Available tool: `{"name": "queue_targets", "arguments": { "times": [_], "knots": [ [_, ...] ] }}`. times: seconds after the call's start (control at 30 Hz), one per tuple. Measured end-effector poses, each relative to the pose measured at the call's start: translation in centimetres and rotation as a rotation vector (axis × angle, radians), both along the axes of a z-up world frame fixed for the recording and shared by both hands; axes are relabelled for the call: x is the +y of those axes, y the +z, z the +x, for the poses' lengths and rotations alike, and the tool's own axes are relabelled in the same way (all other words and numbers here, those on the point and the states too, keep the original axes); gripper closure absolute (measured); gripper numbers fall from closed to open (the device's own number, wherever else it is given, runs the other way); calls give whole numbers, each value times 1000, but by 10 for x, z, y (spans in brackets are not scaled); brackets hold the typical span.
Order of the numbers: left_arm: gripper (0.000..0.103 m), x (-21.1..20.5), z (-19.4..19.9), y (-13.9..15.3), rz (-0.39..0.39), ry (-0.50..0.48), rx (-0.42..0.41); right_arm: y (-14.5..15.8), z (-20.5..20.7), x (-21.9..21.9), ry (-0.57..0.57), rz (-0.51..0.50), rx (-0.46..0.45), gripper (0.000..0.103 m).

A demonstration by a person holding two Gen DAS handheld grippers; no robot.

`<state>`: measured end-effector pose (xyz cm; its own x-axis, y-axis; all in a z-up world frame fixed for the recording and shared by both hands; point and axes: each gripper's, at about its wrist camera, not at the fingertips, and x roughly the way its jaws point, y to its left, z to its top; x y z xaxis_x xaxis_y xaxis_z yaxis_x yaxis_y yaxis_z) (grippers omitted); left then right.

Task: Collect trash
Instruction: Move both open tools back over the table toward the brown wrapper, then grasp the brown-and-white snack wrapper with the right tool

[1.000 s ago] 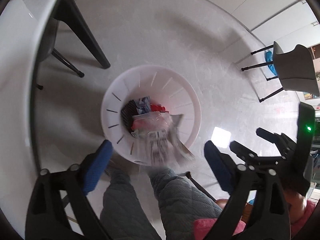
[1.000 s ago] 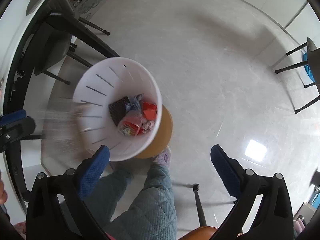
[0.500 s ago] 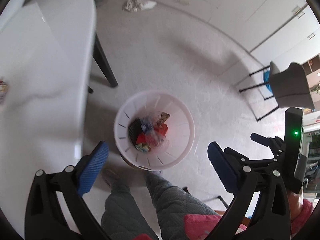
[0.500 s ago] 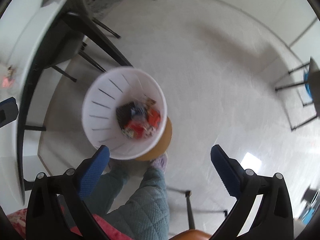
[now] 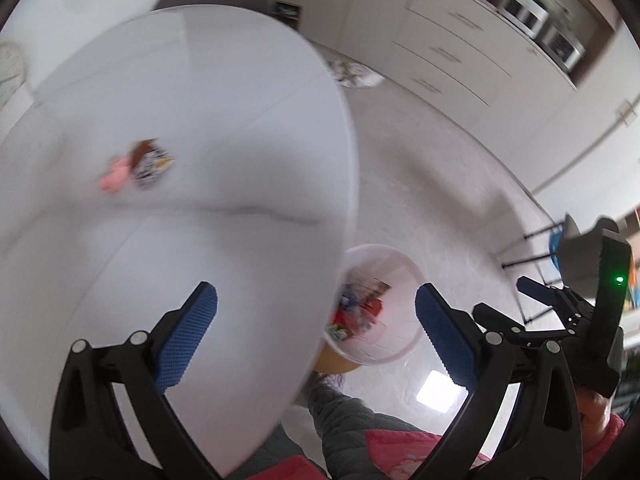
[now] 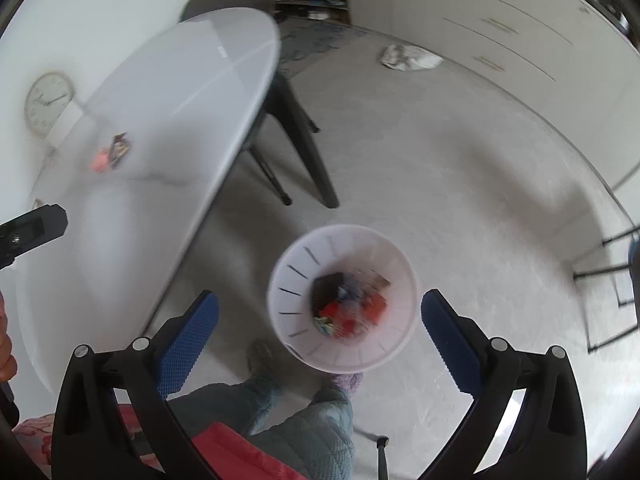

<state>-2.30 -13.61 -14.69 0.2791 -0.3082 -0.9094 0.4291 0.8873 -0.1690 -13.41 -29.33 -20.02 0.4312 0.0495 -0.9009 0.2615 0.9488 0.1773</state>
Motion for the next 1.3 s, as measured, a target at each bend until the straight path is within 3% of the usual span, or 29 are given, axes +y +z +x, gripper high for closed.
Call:
{"name": "queue_targets", "arguments": {
  "times": [0.4,0.77,1.2,1.3],
  "knots": [
    [8,105,29,4,-5,214,-27,22,66,92,220,-37,-36,3],
    [8,173,49,8,26,365,-59,29,164,179,389,-37,-91,3],
    [8,211,84,-15,59,382,-50,-16,276,235,509,-168,-38,3],
    [8,216,98,-23,56,378,-32,-22,283,240,541,-168,-24,12]
  ]
}}
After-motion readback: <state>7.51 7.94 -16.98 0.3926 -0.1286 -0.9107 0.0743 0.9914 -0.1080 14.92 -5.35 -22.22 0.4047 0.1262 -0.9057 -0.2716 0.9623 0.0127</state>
